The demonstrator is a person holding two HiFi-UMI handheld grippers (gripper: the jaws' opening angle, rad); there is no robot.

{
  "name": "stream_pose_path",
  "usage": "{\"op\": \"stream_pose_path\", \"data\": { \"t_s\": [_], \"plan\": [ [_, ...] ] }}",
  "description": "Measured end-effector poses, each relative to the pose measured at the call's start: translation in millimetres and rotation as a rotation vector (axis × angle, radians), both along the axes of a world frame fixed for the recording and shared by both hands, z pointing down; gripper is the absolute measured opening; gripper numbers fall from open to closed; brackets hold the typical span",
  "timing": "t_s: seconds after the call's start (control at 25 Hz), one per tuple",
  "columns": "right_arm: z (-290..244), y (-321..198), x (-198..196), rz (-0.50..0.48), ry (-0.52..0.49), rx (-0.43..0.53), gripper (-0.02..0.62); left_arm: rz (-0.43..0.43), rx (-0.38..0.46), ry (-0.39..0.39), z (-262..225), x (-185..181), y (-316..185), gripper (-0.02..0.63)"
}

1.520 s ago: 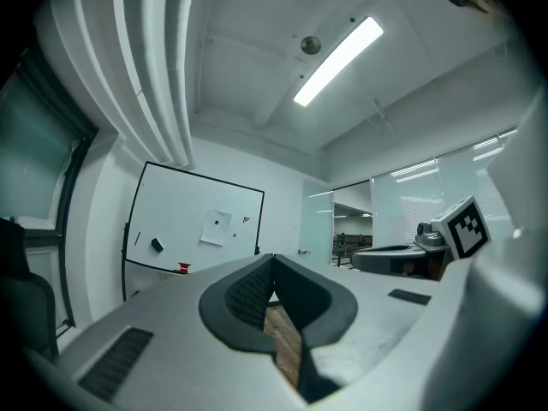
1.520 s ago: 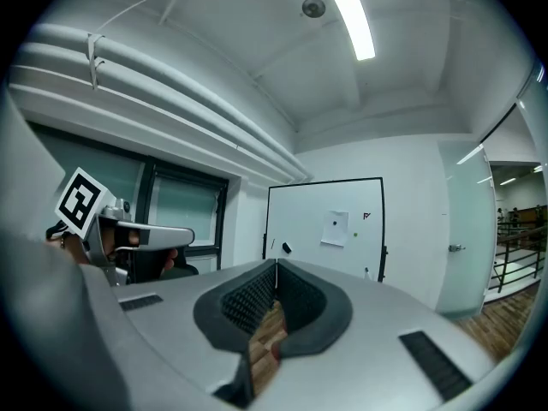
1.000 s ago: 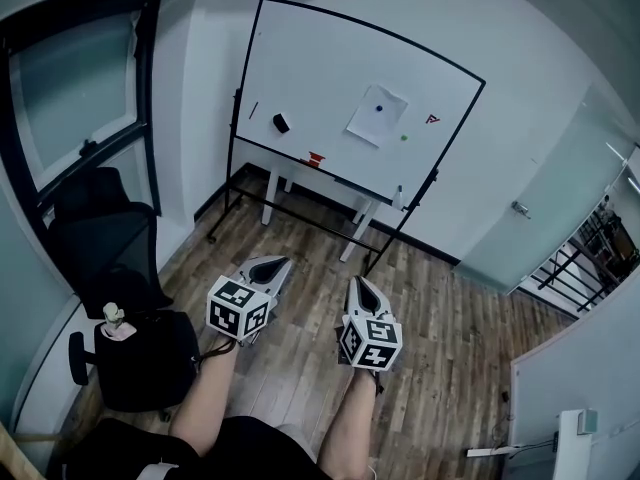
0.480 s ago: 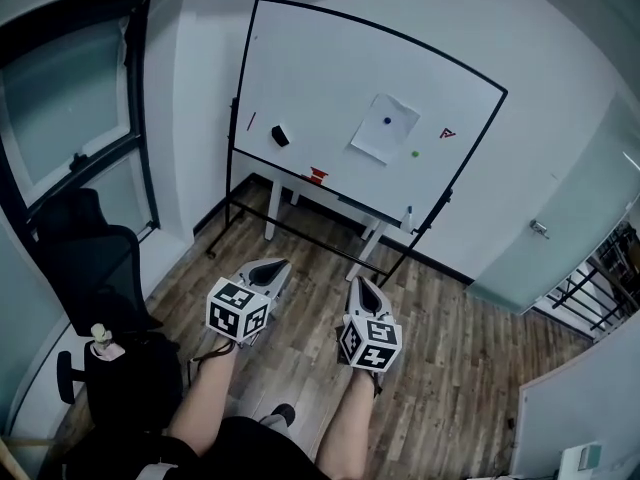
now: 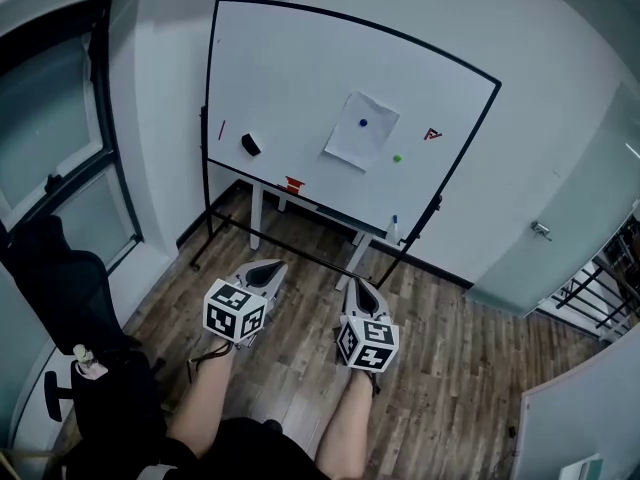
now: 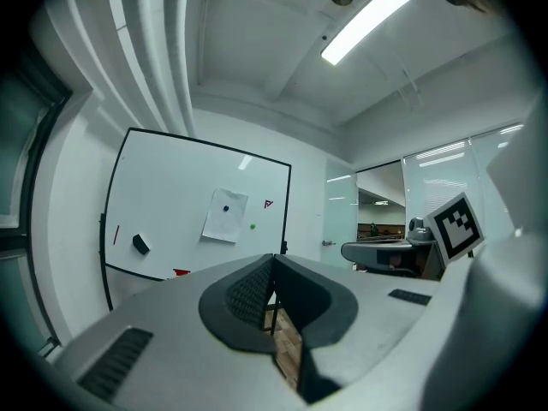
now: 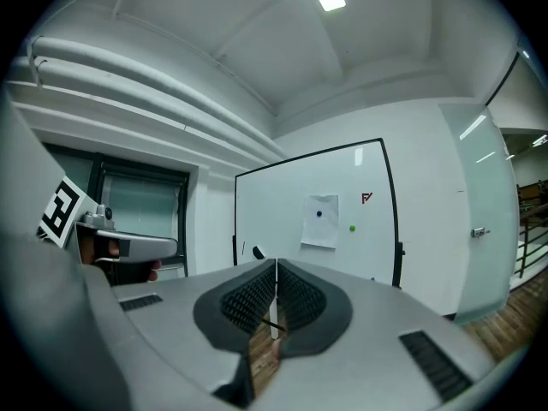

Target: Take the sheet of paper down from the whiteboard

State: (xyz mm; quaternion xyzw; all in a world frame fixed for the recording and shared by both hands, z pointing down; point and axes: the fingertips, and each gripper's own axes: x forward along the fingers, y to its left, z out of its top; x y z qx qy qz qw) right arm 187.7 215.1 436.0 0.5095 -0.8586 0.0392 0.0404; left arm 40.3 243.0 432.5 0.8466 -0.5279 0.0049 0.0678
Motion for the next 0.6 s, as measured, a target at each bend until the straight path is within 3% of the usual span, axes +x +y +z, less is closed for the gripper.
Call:
{"op": "stream_pose_path", "data": {
  "t_s": [0.32, 0.6],
  "plan": [
    [14, -61, 25, -0.006, -0.015, -0.025, 0.026, 0.006, -0.039, -0.016, 16, 30, -60, 0.021],
    [29, -111, 20, -0.021, -0.003, -0.048, 0.026, 0.000, -0.056, -0.016, 29, 26, -111, 0.021]
  ]
}}
